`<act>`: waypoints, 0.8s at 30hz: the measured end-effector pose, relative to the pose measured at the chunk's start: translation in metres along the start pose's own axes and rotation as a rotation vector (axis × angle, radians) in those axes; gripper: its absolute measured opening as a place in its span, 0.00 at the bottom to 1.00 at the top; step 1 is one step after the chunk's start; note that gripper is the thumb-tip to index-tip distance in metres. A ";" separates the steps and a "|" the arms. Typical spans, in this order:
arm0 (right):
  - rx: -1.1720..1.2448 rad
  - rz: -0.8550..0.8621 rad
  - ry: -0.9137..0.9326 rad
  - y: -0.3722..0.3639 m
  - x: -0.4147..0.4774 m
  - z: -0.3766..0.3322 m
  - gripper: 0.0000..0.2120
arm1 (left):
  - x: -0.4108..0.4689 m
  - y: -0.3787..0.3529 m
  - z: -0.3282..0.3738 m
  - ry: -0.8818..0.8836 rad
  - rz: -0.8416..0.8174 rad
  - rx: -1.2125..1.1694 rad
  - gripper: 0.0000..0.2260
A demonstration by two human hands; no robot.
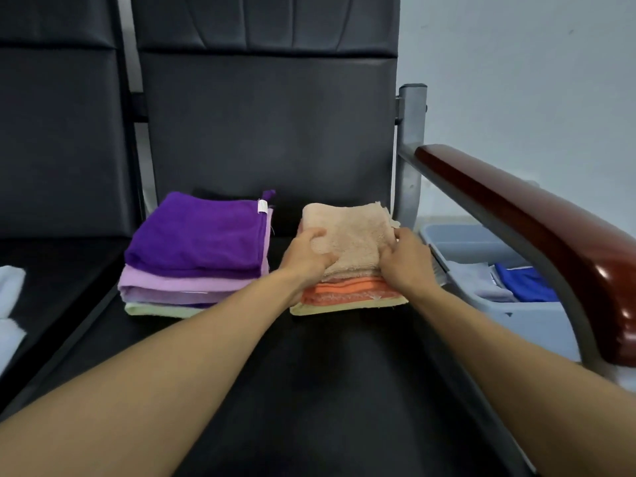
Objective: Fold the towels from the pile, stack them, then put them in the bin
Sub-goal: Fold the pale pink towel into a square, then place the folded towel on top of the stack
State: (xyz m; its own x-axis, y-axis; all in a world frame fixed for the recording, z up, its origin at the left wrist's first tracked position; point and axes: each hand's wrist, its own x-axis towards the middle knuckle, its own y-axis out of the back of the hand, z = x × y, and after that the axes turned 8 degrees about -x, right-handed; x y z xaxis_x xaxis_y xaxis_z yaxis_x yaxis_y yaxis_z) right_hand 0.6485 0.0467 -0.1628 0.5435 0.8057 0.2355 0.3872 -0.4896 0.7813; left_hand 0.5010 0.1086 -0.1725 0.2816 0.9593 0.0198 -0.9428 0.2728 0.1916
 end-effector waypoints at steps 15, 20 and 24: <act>-0.162 0.073 0.427 0.007 -0.082 -0.071 0.15 | -0.110 0.115 0.020 -0.047 -0.104 0.043 0.14; -0.024 -0.224 0.718 -0.013 -0.136 -0.144 0.11 | -0.163 0.215 0.017 -0.043 0.028 0.148 0.13; -0.041 -0.365 0.872 -0.040 -0.179 -0.200 0.15 | -0.203 0.302 -0.010 -0.013 0.231 0.350 0.13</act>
State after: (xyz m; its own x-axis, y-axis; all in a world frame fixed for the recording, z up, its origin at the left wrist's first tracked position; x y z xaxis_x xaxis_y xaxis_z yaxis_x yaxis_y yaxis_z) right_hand 0.3871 -0.0112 -0.1206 -0.3611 0.8798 0.3091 0.3883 -0.1595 0.9076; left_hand 0.1580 -0.0029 -0.1282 0.0743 0.9907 0.1136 -0.8644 0.0072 0.5028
